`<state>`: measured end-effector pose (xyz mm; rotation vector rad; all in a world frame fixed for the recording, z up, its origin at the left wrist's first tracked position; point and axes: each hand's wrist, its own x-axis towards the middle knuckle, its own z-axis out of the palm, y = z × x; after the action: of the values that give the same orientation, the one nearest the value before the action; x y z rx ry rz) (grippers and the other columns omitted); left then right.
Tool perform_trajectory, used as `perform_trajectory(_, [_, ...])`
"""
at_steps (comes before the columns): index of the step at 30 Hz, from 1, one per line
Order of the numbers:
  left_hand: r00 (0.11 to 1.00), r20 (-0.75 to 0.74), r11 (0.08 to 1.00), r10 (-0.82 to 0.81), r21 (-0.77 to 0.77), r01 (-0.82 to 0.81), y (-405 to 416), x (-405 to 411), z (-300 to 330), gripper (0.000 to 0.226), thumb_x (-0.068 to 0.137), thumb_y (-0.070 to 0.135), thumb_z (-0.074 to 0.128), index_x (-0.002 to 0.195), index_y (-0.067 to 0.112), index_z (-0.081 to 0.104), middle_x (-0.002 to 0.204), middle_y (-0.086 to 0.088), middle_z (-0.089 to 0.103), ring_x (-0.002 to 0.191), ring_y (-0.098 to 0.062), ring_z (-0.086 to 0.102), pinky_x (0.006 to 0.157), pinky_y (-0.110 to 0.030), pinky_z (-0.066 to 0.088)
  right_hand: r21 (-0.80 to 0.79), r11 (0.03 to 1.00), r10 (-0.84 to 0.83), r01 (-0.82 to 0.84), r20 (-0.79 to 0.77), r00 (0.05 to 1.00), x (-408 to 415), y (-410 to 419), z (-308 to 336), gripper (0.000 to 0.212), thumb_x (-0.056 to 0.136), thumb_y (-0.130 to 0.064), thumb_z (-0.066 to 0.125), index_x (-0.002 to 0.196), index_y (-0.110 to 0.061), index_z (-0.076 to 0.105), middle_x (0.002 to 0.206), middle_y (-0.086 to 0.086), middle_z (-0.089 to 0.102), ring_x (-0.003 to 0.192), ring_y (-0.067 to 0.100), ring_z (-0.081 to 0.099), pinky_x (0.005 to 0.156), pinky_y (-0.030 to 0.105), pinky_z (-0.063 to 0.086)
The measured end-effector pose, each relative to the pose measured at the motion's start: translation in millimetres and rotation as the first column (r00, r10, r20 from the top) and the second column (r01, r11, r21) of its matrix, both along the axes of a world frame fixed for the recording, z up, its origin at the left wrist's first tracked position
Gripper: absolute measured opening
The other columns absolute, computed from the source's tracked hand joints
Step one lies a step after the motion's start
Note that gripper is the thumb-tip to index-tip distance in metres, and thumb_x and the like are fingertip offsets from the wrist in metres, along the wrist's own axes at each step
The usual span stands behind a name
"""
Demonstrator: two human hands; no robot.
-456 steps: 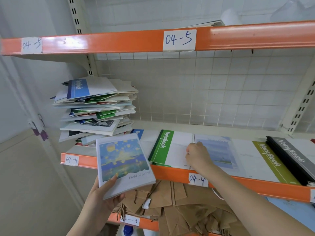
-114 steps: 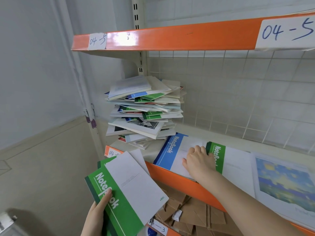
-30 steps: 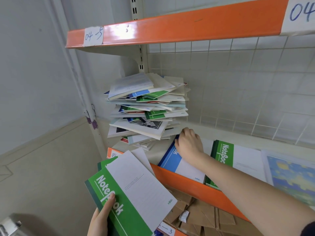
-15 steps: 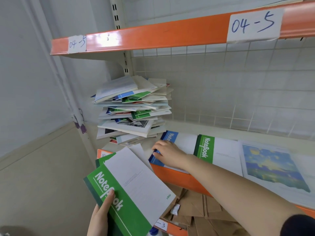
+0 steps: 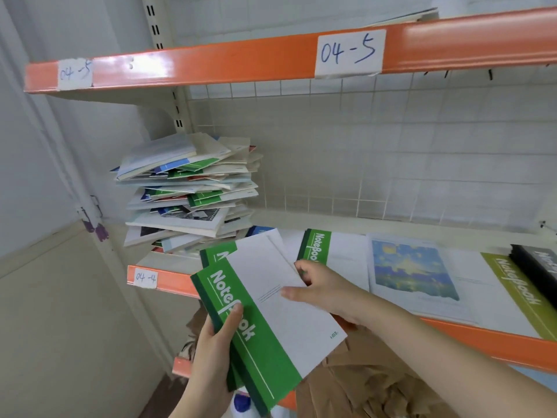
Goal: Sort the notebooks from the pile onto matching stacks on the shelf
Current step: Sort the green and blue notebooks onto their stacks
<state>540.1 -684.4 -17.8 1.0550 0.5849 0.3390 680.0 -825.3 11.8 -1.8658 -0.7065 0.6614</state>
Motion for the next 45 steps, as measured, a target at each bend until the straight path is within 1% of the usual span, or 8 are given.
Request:
perform_trajectory(4, [0.993, 0.008, 0.992, -0.115, -0.04, 0.116, -35.0, 23.5, 3.0, 0.026, 0.095, 0.037, 0.052, 0.112, 0.02, 0.063, 0.092, -0.01, 0.075, 0.087, -0.034, 0.069, 0.07, -0.042, 0.053, 0.02, 0.952, -0.307, 0.306, 0.022, 0.951, 8.8, -50.5, -4.0, 0.028, 0.089, -0.03, 0.064, 0.113, -0.017, 0.056, 0.101, -0.002, 0.069, 0.085, 0.009, 0.067, 0.068, 0.02, 0.052])
perform_trajectory(12, [0.935, 0.043, 0.936, -0.352, 0.02, 0.352, -105.3, 71.7, 11.2, 0.051, 0.082, 0.05, 0.05, 0.124, 0.02, 0.057, 0.104, -0.009, 0.073, 0.091, -0.032, 0.07, 0.072, -0.041, 0.054, 0.021, 0.817, -0.572, 0.576, 0.153, 0.806, 12.4, -149.1, 0.0, 0.028, 0.091, -0.033, 0.059, 0.113, -0.017, 0.062, 0.11, -0.002, 0.062, 0.102, 0.012, 0.06, 0.089, 0.029, 0.049])
perform_trajectory(15, [0.917, 0.048, 0.917, -0.397, 0.073, 0.393, -122.8, 85.3, 15.3, 0.051, 0.086, 0.053, 0.046, 0.121, 0.018, 0.057, 0.104, -0.012, 0.072, 0.093, -0.034, 0.069, 0.075, -0.045, 0.055, -0.019, 0.818, -0.563, 0.575, 0.173, 0.808, 6.2, -177.0, 3.5, 0.029, 0.09, -0.037, 0.059, 0.11, -0.015, 0.059, 0.104, 0.004, 0.065, 0.092, 0.018, 0.064, 0.072, 0.026, 0.049])
perform_trajectory(20, [0.948, 0.007, 0.947, -0.319, 0.028, 0.319, -126.6, 93.3, 22.8, 0.034, 0.098, 0.036, 0.046, 0.123, 0.015, 0.057, 0.101, -0.012, 0.072, 0.088, -0.032, 0.068, 0.066, -0.04, 0.053, 0.02, 0.724, -0.675, 0.689, 0.226, 0.702, 11.7, -198.9, 5.9, 0.013, 0.093, -0.027, 0.056, 0.1, -0.016, 0.055, 0.09, -0.008, 0.056, 0.085, 0.011, 0.055, 0.057, 0.012, 0.036])
perform_trajectory(26, [0.995, -0.046, 0.966, -0.085, 0.24, 0.093, -65.5, 78.6, 30.1, 0.025, 0.099, 0.026, 0.049, 0.123, 0.019, 0.052, 0.093, -0.006, 0.065, 0.077, -0.026, 0.063, 0.06, -0.035, 0.049, 0.198, 0.546, -0.834, 0.814, 0.04, 0.55, 39.4, -181.9, 7.7, 0.015, 0.095, -0.014, 0.049, 0.093, -0.01, 0.063, 0.092, 0.006, 0.065, 0.087, 0.022, 0.061, 0.067, 0.026, 0.046])
perform_trajectory(31, [1.0, -0.006, 0.875, 0.024, 0.484, -0.018, -0.8, 45.8, 38.3, 0.011, 0.096, 0.024, 0.053, 0.107, 0.02, 0.056, 0.099, -0.013, 0.065, 0.082, -0.031, 0.063, 0.083, -0.054, 0.051, 0.174, 0.656, -0.743, 0.734, -0.021, 0.669, 62.2, -131.2, 1.5, 0.02, 0.094, -0.005, 0.047, 0.1, 0.002, 0.064, 0.102, 0.018, 0.068, 0.095, 0.031, 0.065, 0.08, 0.042, 0.054])
perform_trajectory(37, [0.99, 0.018, 0.836, 0.137, 0.534, -0.126, 38.0, 21.6, 36.6, 0.012, 0.096, 0.022, 0.055, 0.106, 0.017, 0.059, 0.096, -0.007, 0.066, 0.089, -0.034, 0.063, 0.088, -0.057, 0.049, 0.035, 0.758, -0.636, 0.652, 0.263, 0.725, 76.1, -68.9, -7.6, 0.021, 0.093, -0.007, 0.048, 0.112, 0.002, 0.053, 0.109, 0.013, 0.062, 0.098, 0.027, 0.06, 0.061, 0.026, 0.039])
perform_trajectory(45, [0.991, 0.022, 0.863, 0.133, 0.489, -0.127, 52.0, 15.2, 25.4, 0.01, 0.095, 0.019, 0.055, 0.103, 0.018, 0.062, 0.097, -0.01, 0.068, 0.084, -0.032, 0.064, 0.079, -0.047, 0.052, -0.339, 0.702, -0.26, 0.626, 0.697, 0.668, 68.4, -56.2, -14.5, 0.01, 0.09, -0.01, 0.051, 0.097, -0.005, 0.047, 0.116, 0.016, 0.044, 0.111, 0.032, 0.042, 0.08, 0.032, 0.037])
